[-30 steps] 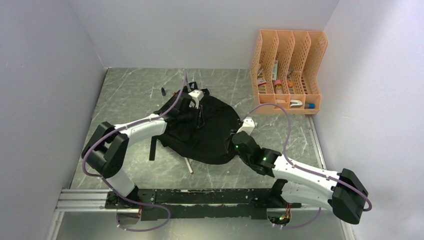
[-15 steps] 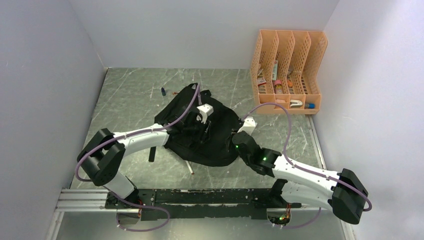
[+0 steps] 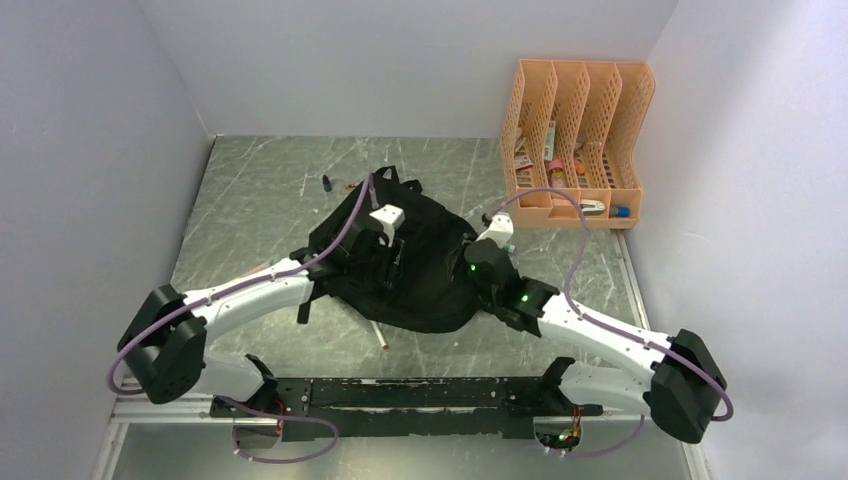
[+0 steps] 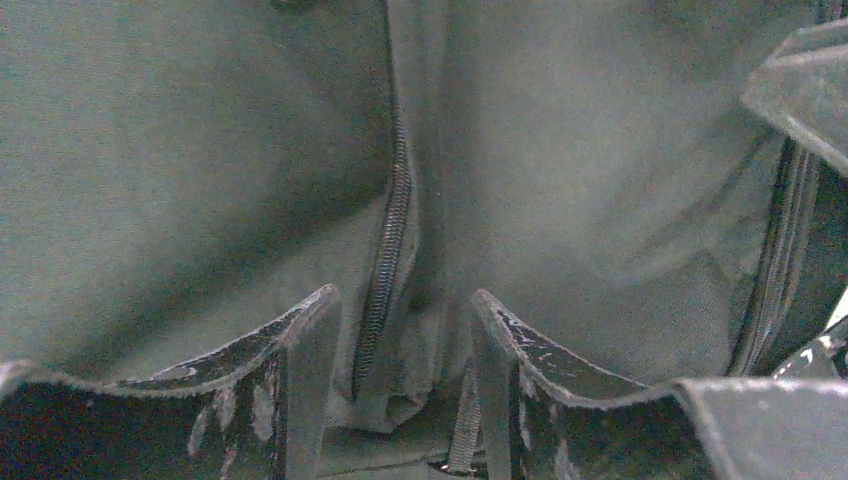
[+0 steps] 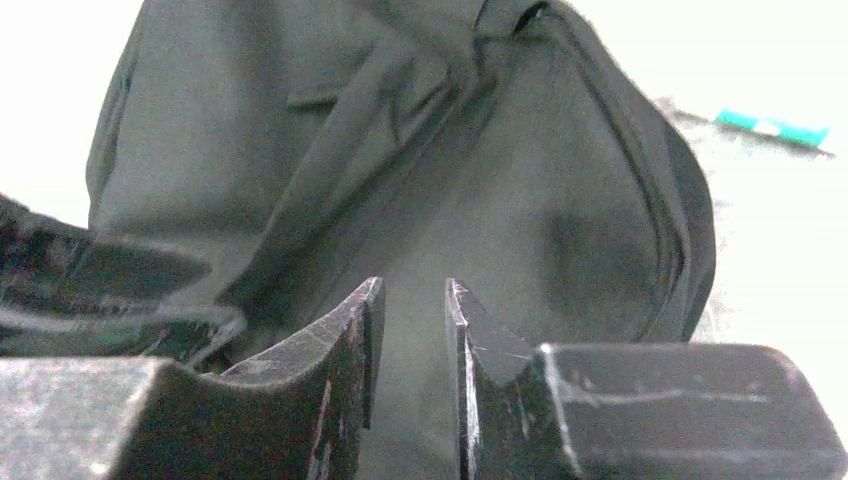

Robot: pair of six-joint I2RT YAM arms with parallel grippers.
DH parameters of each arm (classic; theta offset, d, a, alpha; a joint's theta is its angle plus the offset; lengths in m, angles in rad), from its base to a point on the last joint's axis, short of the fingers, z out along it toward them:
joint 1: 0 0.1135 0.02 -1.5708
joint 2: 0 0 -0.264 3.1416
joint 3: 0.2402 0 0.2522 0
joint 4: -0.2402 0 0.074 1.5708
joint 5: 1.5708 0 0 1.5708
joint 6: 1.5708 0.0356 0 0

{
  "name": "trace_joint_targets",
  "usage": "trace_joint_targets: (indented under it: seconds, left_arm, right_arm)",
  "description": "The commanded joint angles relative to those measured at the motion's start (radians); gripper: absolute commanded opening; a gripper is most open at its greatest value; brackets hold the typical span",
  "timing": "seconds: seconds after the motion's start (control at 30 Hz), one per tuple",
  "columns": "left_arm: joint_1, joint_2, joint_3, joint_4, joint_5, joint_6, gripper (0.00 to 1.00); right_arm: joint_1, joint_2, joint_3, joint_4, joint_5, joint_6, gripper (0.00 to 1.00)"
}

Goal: Pack the student bag
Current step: Zip the student bag at the center of the board.

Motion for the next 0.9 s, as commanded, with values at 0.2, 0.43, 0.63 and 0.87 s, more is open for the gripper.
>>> trace_joint_targets:
  seconds: [0.2, 0.43, 0.63, 0.87]
  left_arm:
    - [0.145, -0.096, 0.041, 0.012, 0.023, -0.094, 0.55]
    - [0.182, 0.009, 0.161, 0.021, 0.039, -0.084, 0.54]
    - [0.23, 0.074, 0.255, -0.031, 0.0, -0.04, 0.54]
    - [0.367, 0.074, 0.29, -0.093, -0.043, 0.003, 0.57]
  right_arm:
    - [-0.22, 0.19, 0.123, 0.136, -0.28, -0.014, 0.35]
    - [-0.245, 0.335, 0.201, 0.163, -0.376, -0.075, 0.38]
    - [-0.247, 0.397, 0.283, 0.131, -0.392, -0.1, 0.43]
    - [-0.25, 0.259, 0.343, -0.108, -0.17, -0.198, 0.49]
